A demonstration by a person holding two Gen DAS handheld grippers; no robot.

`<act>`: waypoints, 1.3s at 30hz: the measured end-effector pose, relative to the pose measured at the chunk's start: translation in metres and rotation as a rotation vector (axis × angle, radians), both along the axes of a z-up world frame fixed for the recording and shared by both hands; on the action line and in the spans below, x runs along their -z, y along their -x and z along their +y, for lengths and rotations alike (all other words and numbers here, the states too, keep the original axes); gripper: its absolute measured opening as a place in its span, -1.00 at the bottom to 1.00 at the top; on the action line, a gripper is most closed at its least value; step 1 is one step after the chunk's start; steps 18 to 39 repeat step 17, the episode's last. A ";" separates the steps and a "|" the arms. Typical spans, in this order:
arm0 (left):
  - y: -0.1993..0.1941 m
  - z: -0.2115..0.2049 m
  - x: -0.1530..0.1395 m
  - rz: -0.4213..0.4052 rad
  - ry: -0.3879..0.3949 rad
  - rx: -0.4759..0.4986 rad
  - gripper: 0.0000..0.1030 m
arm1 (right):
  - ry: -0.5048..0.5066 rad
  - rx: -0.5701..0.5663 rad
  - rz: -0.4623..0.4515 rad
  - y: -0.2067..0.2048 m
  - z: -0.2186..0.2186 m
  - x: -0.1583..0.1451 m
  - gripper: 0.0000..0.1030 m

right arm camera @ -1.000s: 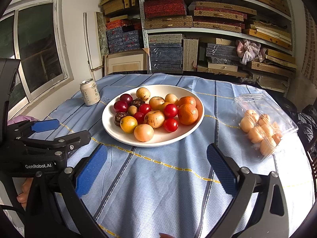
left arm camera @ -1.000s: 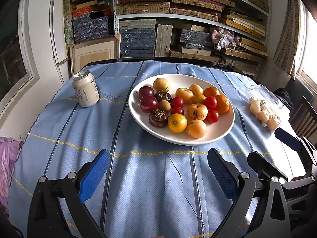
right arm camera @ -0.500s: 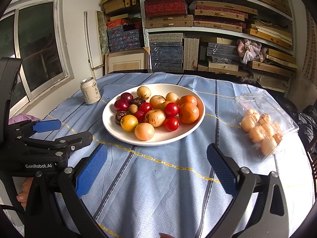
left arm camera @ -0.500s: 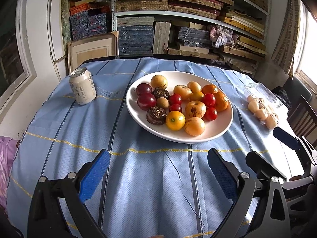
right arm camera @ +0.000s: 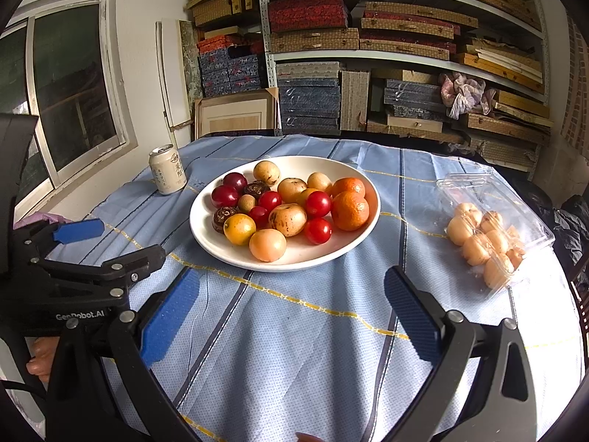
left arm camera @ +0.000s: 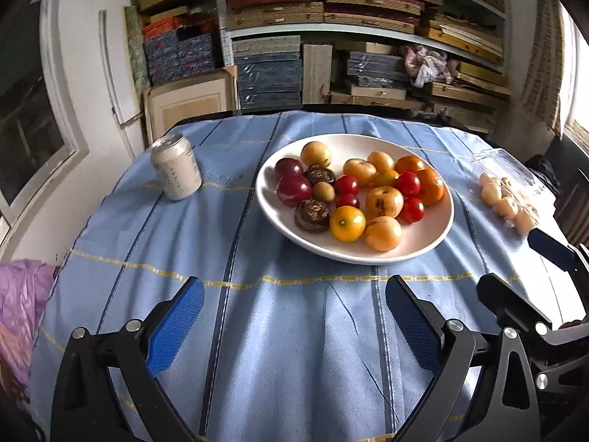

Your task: Organize fruits

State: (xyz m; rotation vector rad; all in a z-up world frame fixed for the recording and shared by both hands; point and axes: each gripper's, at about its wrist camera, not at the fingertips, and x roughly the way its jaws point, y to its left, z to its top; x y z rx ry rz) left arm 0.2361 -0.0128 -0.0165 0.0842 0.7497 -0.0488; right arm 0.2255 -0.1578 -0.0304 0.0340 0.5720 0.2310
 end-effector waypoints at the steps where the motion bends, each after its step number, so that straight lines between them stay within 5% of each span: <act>1: 0.001 -0.001 -0.001 -0.008 -0.001 0.022 0.93 | -0.001 -0.001 0.000 0.000 0.000 0.000 0.92; 10: 0.005 -0.005 -0.006 -0.062 -0.001 0.045 0.93 | -0.010 0.004 -0.003 0.001 -0.003 0.000 0.92; 39: 0.002 -0.006 -0.003 -0.037 0.020 0.056 0.93 | -0.013 0.011 -0.004 0.000 -0.008 -0.001 0.92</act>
